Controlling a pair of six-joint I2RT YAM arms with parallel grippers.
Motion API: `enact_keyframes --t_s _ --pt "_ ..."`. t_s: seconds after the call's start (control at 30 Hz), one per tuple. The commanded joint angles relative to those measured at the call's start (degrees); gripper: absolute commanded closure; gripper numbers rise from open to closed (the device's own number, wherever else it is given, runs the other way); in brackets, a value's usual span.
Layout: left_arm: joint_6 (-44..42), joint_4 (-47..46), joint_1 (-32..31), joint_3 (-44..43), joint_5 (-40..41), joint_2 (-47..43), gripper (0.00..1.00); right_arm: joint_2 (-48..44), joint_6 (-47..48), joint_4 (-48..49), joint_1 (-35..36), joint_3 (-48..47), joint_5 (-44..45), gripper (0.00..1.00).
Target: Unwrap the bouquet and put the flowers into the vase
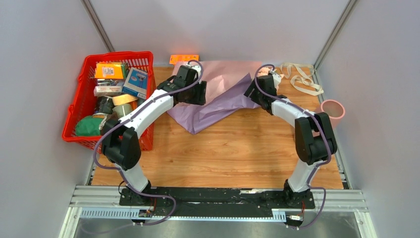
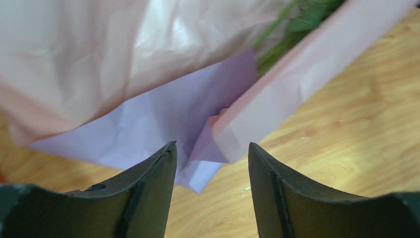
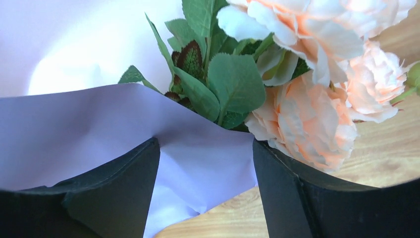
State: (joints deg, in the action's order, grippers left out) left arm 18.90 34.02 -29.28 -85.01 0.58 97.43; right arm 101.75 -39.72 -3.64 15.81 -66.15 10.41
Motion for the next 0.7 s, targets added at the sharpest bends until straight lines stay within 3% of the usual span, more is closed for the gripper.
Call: enact_keyframes --t_s 0.0,0.3,0.43,0.5,0.67 --pt "-3.86 -8.26 -0.78 -1.39 -11.91 1.62 0.36 1.78 4.21 2.50 -0.61 -4.42 0.66 0.27" --pt "-10.89 -11.17 -3.33 -2.96 -10.95 7.33 0.35 6.26 8.61 2.41 -0.78 -12.33 -0.04 0.27" --pt "-11.34 -11.34 -3.50 -4.37 -10.08 9.09 0.39 8.63 11.59 2.23 -0.79 -16.19 -1.01 0.28" --pt "-11.34 -11.87 -3.59 -4.46 -10.07 9.10 0.44 8.46 12.56 1.80 -0.79 -17.08 -1.97 0.28" --pt "-10.72 -13.27 -3.94 -4.29 -7.97 7.87 0.79 -0.39 12.48 1.01 -0.70 -13.93 -2.33 0.28"
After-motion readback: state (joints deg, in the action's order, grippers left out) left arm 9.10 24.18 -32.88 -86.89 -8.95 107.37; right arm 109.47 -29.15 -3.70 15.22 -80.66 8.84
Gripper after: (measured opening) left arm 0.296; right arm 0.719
